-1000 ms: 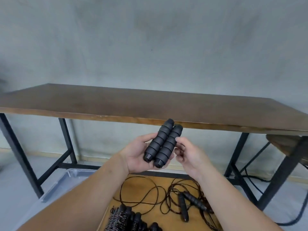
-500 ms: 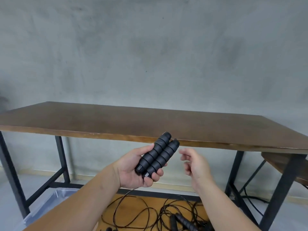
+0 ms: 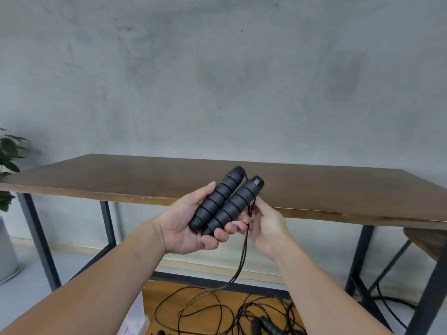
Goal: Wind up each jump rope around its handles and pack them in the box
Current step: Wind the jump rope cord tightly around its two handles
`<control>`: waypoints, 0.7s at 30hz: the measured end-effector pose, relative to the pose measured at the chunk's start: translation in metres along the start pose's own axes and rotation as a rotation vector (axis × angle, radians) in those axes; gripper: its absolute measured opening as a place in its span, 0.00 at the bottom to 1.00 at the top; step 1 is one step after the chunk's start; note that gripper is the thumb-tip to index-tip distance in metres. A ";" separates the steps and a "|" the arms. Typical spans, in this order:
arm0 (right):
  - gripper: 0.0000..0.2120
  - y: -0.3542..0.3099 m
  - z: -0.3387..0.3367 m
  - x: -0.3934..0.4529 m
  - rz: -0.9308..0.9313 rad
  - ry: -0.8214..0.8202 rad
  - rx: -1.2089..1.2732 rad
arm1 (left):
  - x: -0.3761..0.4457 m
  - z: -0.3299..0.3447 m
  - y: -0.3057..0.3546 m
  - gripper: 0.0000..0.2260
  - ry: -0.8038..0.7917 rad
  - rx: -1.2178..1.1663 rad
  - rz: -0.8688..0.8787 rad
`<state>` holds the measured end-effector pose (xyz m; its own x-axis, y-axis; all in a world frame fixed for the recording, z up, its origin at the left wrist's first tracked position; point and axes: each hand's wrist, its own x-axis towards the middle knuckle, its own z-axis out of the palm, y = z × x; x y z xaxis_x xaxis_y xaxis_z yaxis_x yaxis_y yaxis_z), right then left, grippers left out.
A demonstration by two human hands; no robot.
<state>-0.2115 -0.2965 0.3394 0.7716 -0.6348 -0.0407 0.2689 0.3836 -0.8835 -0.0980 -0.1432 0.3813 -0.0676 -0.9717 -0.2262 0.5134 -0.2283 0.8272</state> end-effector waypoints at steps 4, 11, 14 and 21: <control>0.17 -0.002 -0.018 0.001 0.040 0.070 -0.091 | -0.002 -0.004 -0.001 0.34 0.189 -0.002 0.047; 0.16 0.011 -0.005 -0.022 0.075 0.078 -0.436 | 0.016 -0.010 -0.020 0.32 0.343 0.024 0.126; 0.17 0.021 0.013 -0.034 0.085 0.116 -0.601 | 0.025 -0.013 -0.030 0.30 0.381 0.020 0.156; 0.17 0.048 0.035 -0.047 0.134 0.123 -0.845 | 0.023 -0.031 -0.040 0.26 0.464 0.100 0.152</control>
<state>-0.2150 -0.2252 0.3153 0.6854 -0.7064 -0.1767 -0.3763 -0.1358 -0.9165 -0.0935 -0.1544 0.3270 0.4014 -0.8704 -0.2853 0.4019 -0.1125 0.9087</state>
